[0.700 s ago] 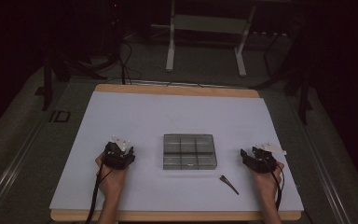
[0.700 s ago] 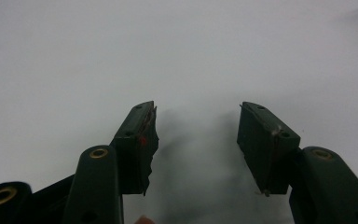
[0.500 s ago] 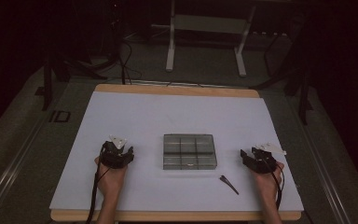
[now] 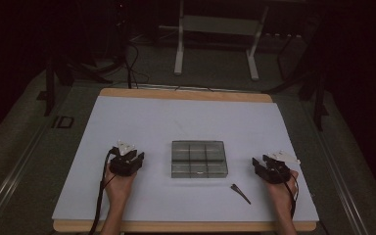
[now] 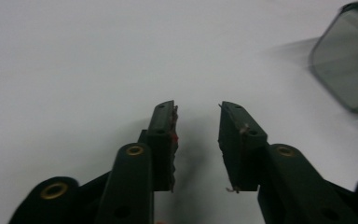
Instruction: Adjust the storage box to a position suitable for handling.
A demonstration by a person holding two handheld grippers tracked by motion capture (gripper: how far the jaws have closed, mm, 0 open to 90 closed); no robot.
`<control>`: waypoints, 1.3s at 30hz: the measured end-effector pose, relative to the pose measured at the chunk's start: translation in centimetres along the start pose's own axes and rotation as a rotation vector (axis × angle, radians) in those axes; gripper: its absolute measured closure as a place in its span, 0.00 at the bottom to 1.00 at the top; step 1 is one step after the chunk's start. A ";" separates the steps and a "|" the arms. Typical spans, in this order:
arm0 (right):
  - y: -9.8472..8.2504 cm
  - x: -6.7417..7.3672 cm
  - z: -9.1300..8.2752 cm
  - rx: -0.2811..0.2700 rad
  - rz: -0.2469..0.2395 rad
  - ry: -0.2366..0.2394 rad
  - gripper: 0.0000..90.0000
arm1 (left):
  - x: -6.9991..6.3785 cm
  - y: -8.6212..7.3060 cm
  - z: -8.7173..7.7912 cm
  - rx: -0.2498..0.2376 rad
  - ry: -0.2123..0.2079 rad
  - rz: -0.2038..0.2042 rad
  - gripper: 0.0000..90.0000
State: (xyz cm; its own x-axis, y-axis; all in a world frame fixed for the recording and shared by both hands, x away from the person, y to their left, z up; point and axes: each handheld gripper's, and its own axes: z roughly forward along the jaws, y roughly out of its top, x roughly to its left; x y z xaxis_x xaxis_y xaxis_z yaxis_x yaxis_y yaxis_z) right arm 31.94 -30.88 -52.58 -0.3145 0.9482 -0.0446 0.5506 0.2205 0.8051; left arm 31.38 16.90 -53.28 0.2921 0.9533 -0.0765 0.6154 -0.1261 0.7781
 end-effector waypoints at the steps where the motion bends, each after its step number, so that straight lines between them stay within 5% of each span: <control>1: 0.0 0.1 -0.1 -0.002 -0.004 0.001 0.59 | -0.4 0.3 -0.1 0.005 -0.008 0.018 0.78; 13: -0.4 0.5 -1.1 -0.012 -0.006 0.022 0.58 | -3.0 1.3 0.7 -0.017 -0.106 0.056 1.00; 33: -0.4 1.2 -1.4 0.000 -0.044 0.060 0.55 | -6.6 2.3 3.4 0.011 -0.201 0.144 1.00; 39: -0.3 1.7 -1.4 -0.001 -0.061 0.069 0.55 | -6.5 2.3 3.7 0.018 -0.200 0.133 1.00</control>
State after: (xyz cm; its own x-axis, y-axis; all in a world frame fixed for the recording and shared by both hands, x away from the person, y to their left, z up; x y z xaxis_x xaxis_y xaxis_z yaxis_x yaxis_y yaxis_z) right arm 30.12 -29.72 -52.08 -0.3996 0.9152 -0.0528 0.5278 0.2768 0.8030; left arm 33.64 9.41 -53.35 0.5095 0.8549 -0.0979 0.5742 -0.2530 0.7786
